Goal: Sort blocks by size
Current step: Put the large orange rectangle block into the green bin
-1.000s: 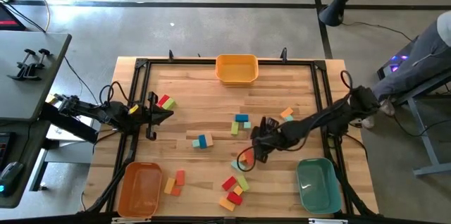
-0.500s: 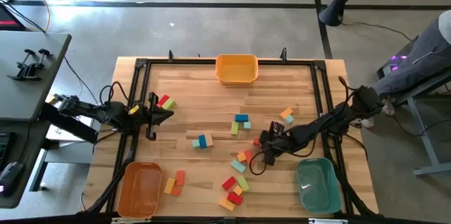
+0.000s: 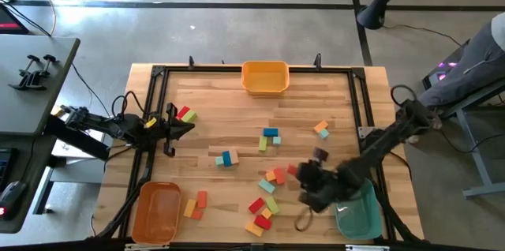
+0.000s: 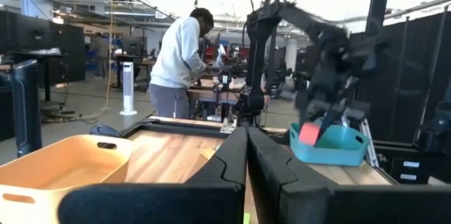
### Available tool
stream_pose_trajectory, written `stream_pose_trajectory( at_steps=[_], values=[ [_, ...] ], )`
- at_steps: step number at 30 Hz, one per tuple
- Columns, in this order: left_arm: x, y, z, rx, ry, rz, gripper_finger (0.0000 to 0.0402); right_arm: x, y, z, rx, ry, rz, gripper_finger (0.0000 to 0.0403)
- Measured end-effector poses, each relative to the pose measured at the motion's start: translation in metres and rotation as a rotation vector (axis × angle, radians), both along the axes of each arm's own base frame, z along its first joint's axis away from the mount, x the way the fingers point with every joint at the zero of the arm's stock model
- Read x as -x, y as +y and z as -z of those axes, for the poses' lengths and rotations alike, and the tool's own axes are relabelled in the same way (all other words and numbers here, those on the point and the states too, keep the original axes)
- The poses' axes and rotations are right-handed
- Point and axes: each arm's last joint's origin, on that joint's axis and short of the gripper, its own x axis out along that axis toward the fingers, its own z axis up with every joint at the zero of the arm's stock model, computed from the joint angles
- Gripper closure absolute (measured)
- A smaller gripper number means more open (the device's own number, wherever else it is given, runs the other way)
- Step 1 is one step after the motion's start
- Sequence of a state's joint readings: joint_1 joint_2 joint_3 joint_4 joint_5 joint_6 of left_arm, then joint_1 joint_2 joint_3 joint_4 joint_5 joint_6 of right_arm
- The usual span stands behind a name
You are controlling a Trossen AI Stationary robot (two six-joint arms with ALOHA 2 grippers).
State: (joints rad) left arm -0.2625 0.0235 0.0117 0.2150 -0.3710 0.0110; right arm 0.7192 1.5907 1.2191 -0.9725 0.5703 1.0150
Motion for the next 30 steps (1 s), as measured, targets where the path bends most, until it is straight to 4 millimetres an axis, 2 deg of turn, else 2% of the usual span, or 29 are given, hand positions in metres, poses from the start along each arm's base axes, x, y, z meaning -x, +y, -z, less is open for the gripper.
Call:
stream_pose_trajectory(
  at_steps=[5, 8, 13, 22, 24, 26, 30],
  values=[
    [0.0, 0.0, 0.0, 0.007, -0.002, 0.001, 0.0402, 0.039, 0.029, -0.03, -0.215, 0.167, 0.217, 0.0276],
    [0.0, 0.0, -0.001, 0.009, -0.008, 0.001, 0.0402, 0.057, 0.041, -0.03, -0.349, 0.268, 0.353, 0.0276],
    [0.0, 0.0, -0.002, 0.007, -0.023, 0.0, 0.0402, 0.076, 0.051, -0.009, -0.449, 0.404, 0.538, 0.0276],
    [0.001, 0.0, -0.003, -0.029, -0.022, -0.008, 0.0402, 0.085, 0.049, 0.042, -0.542, 0.545, 0.657, 0.0276],
    [0.001, 0.0, -0.003, -0.031, -0.022, -0.008, 0.0402, 0.088, 0.046, 0.048, -0.534, 0.589, 0.684, 0.0256],
    [0.001, 0.0, -0.003, -0.03, -0.023, -0.008, 0.0402, 0.091, 0.043, 0.053, -0.512, 0.613, 0.696, 0.0217],
    [0.001, 0.0, -0.003, -0.03, -0.025, -0.007, 0.0402, 0.094, 0.038, 0.052, -0.446, 0.619, 0.681, 0.016]
  ],
)
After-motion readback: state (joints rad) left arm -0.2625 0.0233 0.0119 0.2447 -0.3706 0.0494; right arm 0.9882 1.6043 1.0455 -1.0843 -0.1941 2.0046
